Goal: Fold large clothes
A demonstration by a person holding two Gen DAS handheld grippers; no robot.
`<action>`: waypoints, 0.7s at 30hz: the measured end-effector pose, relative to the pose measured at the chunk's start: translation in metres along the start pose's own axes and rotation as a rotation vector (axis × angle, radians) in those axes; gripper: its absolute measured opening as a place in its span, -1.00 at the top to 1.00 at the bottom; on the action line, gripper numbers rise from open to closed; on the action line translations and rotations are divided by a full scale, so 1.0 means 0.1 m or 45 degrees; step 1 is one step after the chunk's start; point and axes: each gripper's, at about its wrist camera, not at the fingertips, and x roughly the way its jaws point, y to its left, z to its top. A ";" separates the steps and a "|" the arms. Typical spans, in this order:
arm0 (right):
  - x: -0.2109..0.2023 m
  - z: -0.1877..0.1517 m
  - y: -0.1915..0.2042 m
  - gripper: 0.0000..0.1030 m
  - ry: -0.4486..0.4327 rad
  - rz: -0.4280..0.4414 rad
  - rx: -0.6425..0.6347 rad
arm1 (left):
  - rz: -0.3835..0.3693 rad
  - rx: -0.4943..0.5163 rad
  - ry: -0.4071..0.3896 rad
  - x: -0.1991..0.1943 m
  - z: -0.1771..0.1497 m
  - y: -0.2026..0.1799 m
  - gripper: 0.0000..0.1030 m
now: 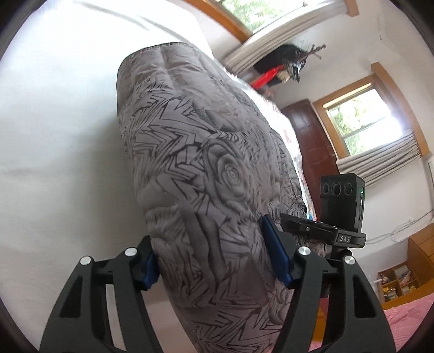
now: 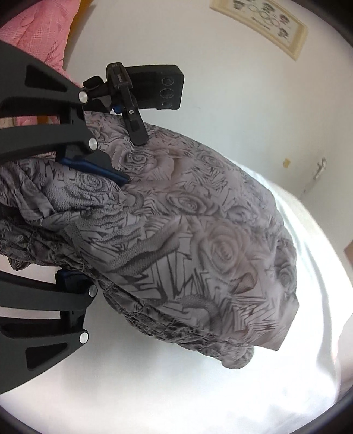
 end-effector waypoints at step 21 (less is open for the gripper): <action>1.37 0.89 -0.01 -0.05 0.165 0.010 -0.152 | 0.212 -0.131 -0.184 -0.31 0.41 0.87 -0.36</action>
